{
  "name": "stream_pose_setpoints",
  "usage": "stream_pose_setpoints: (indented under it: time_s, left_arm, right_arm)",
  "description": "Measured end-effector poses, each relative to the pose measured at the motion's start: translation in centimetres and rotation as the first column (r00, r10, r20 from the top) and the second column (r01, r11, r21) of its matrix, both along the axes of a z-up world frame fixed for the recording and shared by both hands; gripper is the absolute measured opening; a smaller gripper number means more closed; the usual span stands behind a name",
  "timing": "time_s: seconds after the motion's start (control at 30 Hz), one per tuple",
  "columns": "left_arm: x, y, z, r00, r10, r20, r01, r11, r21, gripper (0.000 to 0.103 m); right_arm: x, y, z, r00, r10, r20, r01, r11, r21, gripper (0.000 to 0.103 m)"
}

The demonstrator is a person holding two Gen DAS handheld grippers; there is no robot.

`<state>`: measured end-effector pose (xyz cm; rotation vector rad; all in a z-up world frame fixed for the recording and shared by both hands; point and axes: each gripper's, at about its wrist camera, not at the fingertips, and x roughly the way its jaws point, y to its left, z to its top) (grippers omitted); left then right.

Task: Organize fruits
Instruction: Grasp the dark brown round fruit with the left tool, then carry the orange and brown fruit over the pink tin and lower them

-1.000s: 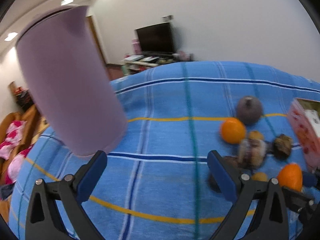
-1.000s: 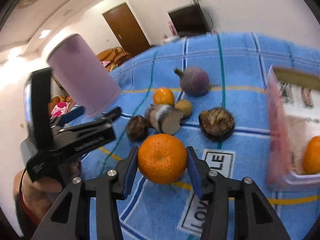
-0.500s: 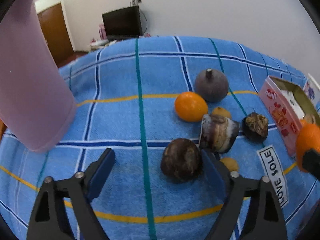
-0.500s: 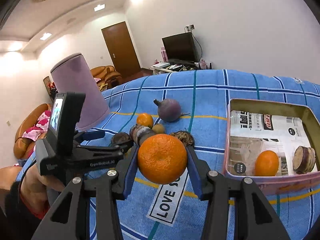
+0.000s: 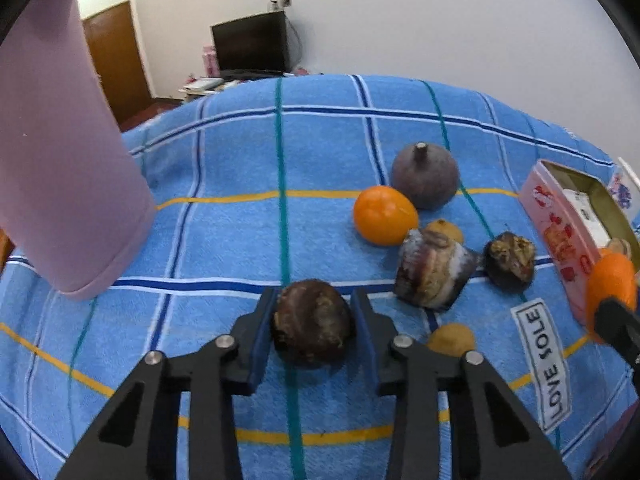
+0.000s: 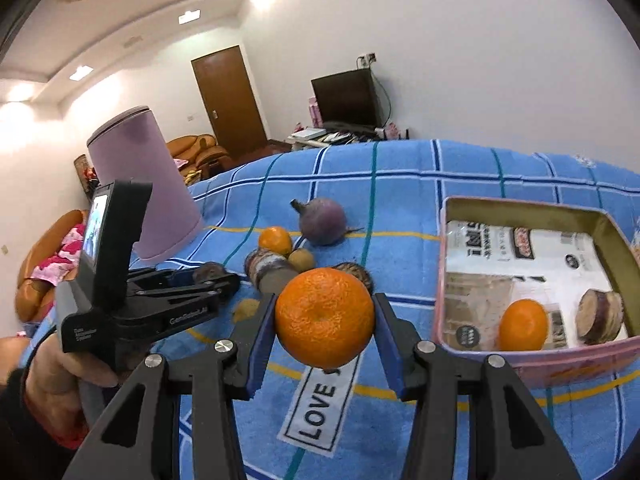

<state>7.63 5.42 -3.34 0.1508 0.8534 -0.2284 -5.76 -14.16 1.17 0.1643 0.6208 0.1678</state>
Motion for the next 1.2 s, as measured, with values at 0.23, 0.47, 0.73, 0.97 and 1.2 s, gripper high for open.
stream_pose_setpoints:
  time_s: [0.23,0.47,0.73,0.97,1.2]
  left_arm:
    - [-1.8,-0.1,2.2,0.985,0.052,0.166,-0.048,0.999,-0.023,0.040]
    - [-2.5,-1.1,3.8,0.956,0.047,0.290,-0.033,0.998,-0.053,0.040]
    - [-3.9,-2.9,4.0,0.949,0.023,0.315,-0.001,0.998,-0.067,0.040]
    - [-5.2,-4.5,4.3,0.942,0.033,0.335,-0.008,0.997,-0.077,0.040]
    - [-6.4,-6.8,4.7,0.944,0.013,0.330,0.018,0.996,-0.091,0.040]
  right_arm:
    - [-0.7,-0.5,0.9,0.997,-0.042,0.068,0.044,0.999,-0.030,0.049]
    - [-1.1,-1.4,2.0,0.988,-0.089,0.126,0.098,0.993,-0.072,0.049]
    - [-2.1,-3.7,3.0,0.976,-0.113,0.188,0.140,0.981,-0.136,0.049]
    - [-2.9,-8.2,3.0,0.965,-0.178,0.191,0.205,0.969,-0.135,0.049]
    - [-3.7,-12.2,3.3,0.950,-0.235,0.205,0.264,0.956,-0.130,0.049]
